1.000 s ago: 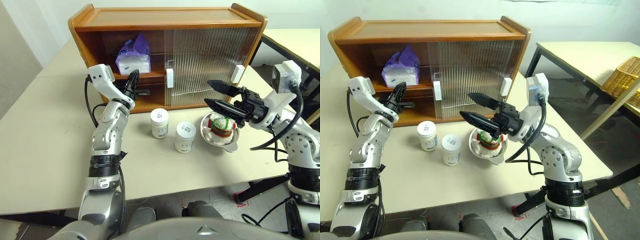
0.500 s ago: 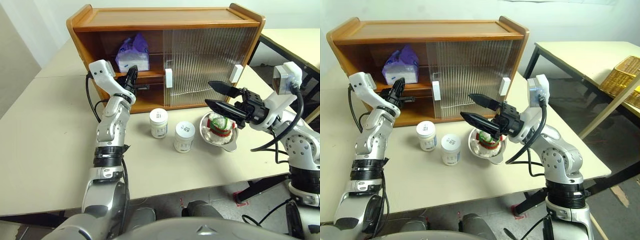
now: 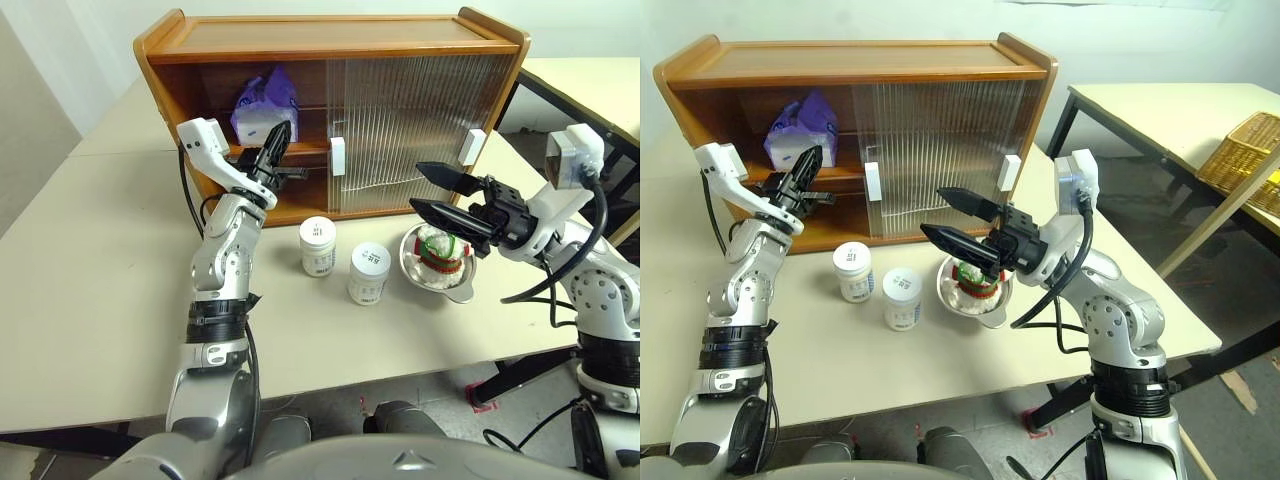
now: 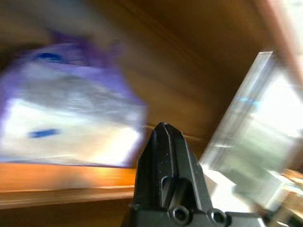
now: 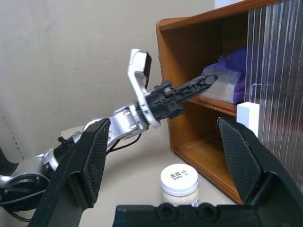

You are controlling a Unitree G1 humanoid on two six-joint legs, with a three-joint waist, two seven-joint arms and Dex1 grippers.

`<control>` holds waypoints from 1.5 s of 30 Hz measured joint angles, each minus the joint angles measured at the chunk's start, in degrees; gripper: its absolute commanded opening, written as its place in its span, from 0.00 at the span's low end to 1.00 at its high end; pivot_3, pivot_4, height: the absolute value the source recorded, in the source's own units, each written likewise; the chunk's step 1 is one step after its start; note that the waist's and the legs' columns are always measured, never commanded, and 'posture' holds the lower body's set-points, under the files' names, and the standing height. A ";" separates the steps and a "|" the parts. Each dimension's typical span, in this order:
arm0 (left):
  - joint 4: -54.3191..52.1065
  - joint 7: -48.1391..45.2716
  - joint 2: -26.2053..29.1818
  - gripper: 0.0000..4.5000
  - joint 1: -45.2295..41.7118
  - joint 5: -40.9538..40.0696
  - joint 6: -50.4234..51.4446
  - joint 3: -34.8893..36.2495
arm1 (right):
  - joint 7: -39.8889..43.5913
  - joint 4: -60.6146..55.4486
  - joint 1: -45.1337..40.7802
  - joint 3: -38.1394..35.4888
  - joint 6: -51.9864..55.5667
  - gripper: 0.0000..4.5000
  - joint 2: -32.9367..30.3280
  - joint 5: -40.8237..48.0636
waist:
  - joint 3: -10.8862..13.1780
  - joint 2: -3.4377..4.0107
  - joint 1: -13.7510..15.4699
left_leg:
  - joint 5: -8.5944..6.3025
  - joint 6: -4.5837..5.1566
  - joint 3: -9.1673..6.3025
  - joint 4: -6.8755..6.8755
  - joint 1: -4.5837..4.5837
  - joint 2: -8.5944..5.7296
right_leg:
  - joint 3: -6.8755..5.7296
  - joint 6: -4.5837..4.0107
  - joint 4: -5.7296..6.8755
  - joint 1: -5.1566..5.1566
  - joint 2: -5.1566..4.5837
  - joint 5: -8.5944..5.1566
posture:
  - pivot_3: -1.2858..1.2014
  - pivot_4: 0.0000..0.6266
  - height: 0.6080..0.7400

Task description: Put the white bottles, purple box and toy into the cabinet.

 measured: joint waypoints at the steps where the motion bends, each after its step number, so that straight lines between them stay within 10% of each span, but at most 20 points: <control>1: -1.02 -0.91 0.17 0.00 0.96 -1.05 0.55 -0.01 | 0.00 0.01 -0.01 0.00 0.00 1.00 0.00 0.00 | 0.00 0.00 0.00 | 0.00 0.00 0.00 0.00 0.00 0.00 | 0.00 0.00 0.00 0.01 0.00 0.00 | 0.47 0.00 1.00; 10: -11.57 -17.07 13.49 0.00 13.12 -8.11 6.56 -0.04 | 0.19 0.29 -0.17 0.07 -0.01 1.00 0.04 -0.03 | -0.02 0.02 0.21 | -0.02 -0.03 -0.10 -0.02 0.02 0.03 | -0.03 -0.12 0.02 -0.04 0.00 0.02 | 0.47 0.00 1.00; 23: -6.40 -41.19 25.00 1.00 27.53 -5.28 -3.74 0.53 | 1.07 1.34 -1.31 0.38 -0.02 1.00 0.12 -0.05 | -0.14 0.22 0.30 | -0.07 -0.12 -0.44 -0.47 -0.13 0.57 | 0.07 -1.36 0.04 -0.85 -0.20 0.26 | 0.48 0.00 1.00; 45: 8.26 -40.75 19.45 1.00 20.91 5.68 -11.64 -6.61 | 0.77 1.30 -1.68 0.26 0.03 1.00 -0.55 0.01 | -0.38 0.53 -0.08 | 0.15 0.07 -0.20 -0.67 -0.38 0.77 | 0.09 -0.76 0.07 -0.78 0.31 0.16 | 0.47 0.00 1.00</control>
